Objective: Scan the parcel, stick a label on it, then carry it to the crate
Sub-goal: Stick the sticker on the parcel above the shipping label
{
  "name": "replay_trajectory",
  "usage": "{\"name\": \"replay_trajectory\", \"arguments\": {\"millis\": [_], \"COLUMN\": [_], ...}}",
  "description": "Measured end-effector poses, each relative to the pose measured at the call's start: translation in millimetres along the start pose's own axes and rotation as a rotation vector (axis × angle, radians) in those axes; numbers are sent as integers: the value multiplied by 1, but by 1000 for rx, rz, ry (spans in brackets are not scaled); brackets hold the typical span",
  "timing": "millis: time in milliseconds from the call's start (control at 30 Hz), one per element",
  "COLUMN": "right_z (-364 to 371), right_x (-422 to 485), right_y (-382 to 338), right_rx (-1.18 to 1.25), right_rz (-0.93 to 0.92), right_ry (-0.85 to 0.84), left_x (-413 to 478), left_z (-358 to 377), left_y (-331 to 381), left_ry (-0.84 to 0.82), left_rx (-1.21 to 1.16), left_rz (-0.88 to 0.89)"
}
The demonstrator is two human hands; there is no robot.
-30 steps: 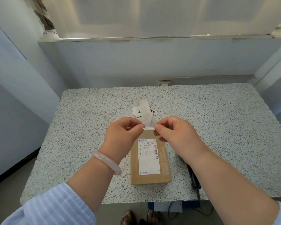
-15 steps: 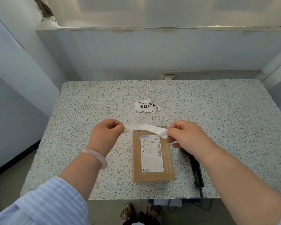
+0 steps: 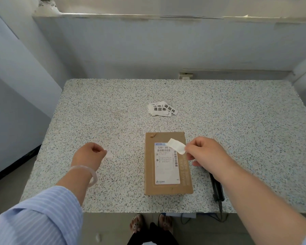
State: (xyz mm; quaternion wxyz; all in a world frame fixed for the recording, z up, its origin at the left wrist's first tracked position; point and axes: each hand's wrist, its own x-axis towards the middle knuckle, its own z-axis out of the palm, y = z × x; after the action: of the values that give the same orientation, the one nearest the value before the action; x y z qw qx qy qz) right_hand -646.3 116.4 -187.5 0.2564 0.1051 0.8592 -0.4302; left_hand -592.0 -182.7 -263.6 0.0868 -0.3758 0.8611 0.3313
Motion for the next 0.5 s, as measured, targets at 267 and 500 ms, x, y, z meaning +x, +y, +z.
{"name": "replay_trajectory", "arguments": {"millis": [267,500], "right_z": [11,24], "right_x": [3,4], "right_y": [1,-5], "right_rx": [21,30], "right_rz": [18,-3], "right_ry": [-2,-35], "left_x": [-8,-89], "left_z": [5,25], "left_y": [11,84], "left_ry": [-14,-225], "left_rx": [-121,65], "left_rz": [81,779]}}
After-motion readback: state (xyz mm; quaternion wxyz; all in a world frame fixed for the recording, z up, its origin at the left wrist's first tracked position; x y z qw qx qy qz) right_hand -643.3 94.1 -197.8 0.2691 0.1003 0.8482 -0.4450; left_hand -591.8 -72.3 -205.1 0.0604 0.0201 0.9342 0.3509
